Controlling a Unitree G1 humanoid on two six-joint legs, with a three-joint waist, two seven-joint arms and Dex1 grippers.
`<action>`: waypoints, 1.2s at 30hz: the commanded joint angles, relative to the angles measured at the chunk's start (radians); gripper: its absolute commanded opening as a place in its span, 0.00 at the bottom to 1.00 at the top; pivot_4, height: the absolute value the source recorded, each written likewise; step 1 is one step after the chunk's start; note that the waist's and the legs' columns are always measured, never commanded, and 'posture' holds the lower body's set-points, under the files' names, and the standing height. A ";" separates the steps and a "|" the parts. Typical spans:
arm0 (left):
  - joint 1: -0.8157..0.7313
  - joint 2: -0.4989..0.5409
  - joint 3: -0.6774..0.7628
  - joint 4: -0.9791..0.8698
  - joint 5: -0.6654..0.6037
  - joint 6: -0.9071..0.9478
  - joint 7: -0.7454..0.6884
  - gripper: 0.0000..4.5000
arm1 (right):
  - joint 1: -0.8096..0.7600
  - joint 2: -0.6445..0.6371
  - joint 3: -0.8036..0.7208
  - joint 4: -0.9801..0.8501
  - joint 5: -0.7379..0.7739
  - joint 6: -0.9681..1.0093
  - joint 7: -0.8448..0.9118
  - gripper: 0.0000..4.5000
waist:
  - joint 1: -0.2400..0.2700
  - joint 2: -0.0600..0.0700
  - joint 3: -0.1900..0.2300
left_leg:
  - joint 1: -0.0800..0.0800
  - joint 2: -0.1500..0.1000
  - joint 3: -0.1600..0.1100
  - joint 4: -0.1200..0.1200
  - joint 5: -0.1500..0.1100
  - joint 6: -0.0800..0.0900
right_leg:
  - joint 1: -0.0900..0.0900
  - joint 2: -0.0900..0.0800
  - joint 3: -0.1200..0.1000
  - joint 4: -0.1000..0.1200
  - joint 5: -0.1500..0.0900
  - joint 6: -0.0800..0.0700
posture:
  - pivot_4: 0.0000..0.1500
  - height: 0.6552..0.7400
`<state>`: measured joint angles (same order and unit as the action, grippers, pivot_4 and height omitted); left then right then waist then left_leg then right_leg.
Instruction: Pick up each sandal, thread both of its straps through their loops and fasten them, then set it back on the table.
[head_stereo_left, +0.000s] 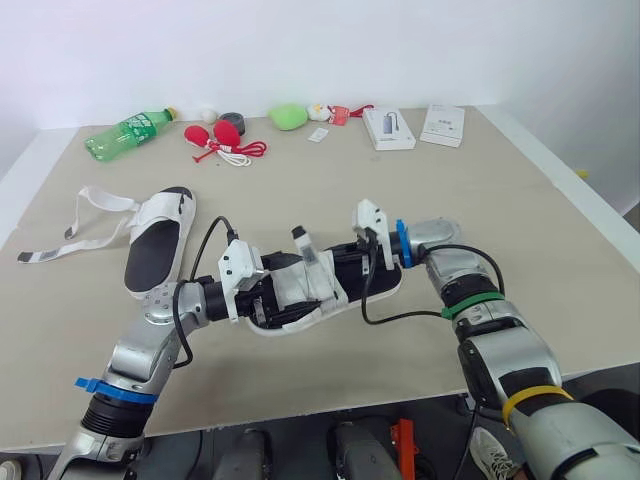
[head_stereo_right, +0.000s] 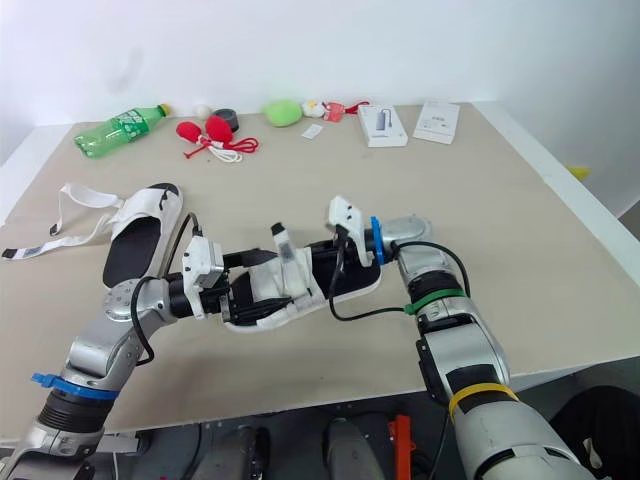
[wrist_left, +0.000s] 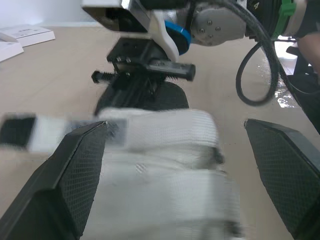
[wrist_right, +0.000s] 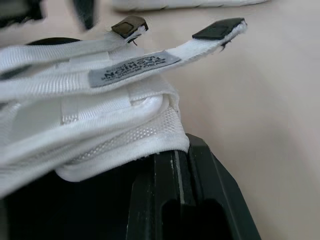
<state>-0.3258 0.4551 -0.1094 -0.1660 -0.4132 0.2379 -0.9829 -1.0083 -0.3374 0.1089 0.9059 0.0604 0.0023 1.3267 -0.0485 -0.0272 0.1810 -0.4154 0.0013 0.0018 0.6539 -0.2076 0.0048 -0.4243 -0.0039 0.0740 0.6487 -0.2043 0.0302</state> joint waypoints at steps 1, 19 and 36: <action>-0.021 -0.003 0.015 -0.002 -0.002 -0.025 0.001 1.00 | -0.053 -0.073 -0.135 -0.044 0.071 0.136 -0.183 0.01 | 0.002 0.000 0.000 | 0.000 0.000 0.000 0.000 0.000 0.000 | 0.000 0.000 0.000 0.000 0.000 0.000 | 1.00 1.00; -0.107 -0.085 -0.012 0.104 0.061 -0.069 0.049 1.00 | 0.144 -0.031 -0.423 -0.348 0.096 0.441 -1.140 0.01 | -0.001 0.000 0.000 | -0.006 -0.004 0.001 -0.001 0.000 0.001 | -0.005 -0.001 0.005 0.000 -0.001 0.004 | 1.00 1.00; -0.113 -0.100 0.000 0.112 0.091 -0.062 0.099 1.00 | 0.332 -0.223 -0.206 -0.673 0.101 0.574 -0.847 0.94 | 0.001 0.000 0.000 | -0.007 -0.006 0.001 -0.001 -0.001 0.001 | -0.005 -0.001 0.008 0.000 -0.003 0.009 | 1.00 1.00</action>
<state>-0.4213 0.3612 -0.1201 -0.0448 -0.3296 0.1931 -0.9033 -0.7077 -0.4807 -0.1470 0.3801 0.1481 0.5671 0.3386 -0.0479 -0.0269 0.1808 -0.4221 -0.0044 0.0021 0.6533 -0.2081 0.0063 -0.4287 -0.0043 0.0814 0.6484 -0.2069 0.0390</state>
